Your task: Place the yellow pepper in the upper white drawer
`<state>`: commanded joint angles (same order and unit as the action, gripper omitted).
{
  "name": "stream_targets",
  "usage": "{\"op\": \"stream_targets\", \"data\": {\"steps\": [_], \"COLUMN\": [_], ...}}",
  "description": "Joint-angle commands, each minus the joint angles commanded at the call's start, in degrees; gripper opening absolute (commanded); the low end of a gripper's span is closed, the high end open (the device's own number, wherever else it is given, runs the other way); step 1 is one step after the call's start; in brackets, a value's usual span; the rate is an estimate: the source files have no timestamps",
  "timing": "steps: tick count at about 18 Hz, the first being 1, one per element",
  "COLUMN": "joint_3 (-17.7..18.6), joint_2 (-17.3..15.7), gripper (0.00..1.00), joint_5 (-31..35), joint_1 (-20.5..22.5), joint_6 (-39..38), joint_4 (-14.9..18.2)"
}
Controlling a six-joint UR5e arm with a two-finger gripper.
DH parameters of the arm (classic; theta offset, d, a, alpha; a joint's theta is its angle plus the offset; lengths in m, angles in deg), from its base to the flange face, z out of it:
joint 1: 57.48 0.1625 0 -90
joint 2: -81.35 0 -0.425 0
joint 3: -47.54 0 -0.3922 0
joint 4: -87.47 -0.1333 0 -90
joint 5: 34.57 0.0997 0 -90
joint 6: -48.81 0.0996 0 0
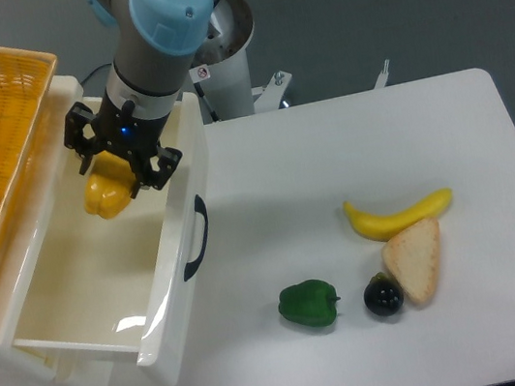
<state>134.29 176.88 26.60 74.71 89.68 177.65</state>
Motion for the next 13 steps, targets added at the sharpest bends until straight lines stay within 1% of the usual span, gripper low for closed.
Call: {"op": "stream_targets", "data": {"steps": [5, 9, 13], "joint_3": [-0.4, -0.6, -0.6], "joint_2": [-0.3, -0.4, -0.4], "gripper": [1.00, 1.00, 1.00], "joint_5": [0.0, 0.0, 0.0], "joint_1": [0.6, 3.6, 7.5], "joint_6": [0.2, 0.9, 5.7], "joint_4": [-0.4, -4.5, -5.8]}}
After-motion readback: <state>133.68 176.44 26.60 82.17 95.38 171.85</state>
